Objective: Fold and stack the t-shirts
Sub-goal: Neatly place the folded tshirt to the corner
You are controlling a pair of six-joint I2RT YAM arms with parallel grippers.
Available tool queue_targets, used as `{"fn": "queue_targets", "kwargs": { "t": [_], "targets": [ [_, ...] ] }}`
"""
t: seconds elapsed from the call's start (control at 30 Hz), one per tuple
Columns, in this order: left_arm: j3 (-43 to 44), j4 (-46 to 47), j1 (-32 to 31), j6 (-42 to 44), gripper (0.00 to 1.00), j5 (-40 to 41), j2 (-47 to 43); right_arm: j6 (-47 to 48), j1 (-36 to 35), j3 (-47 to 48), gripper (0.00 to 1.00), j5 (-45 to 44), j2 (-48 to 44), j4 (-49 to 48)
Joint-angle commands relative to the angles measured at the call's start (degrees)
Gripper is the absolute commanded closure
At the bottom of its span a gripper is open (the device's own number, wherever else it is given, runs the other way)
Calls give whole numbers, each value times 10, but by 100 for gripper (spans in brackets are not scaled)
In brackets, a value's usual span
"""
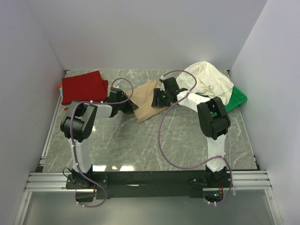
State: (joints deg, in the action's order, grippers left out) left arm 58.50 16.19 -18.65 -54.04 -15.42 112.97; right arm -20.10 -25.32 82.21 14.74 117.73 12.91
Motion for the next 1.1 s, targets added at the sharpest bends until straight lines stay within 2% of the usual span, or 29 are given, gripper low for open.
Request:
{"fn": "queue_targets", "kwargs": {
  "t": [0.0,0.17,0.3,0.37,0.5,0.77,0.93,1.07],
  "targets": [
    [19,-91,-2,52,99,69,1,0,-9,-18,38,5,-9,6],
    [77,-198,-2,119,99,115,-23,4,-10,-46,38,-20,-45,18],
    [138,-301,-2,208,100,152,-28,6,-10,-68,38,-37,-82,26],
    [176,-353,-2,232,100,195,-26,5,-9,-80,38,-38,-102,26],
    [229,-420,-2,288,100,247,-20,1,-10,-96,38,-36,-130,24],
    [303,-491,-1,373,100,304,-12,8,-10,-116,38,-42,-160,27],
    [322,-514,8,386,100,267,-1,10,-9,-119,38,-44,-158,28],
    [294,-504,7,364,100,224,9,10,-10,-116,38,-41,-156,24]
  ]
}}
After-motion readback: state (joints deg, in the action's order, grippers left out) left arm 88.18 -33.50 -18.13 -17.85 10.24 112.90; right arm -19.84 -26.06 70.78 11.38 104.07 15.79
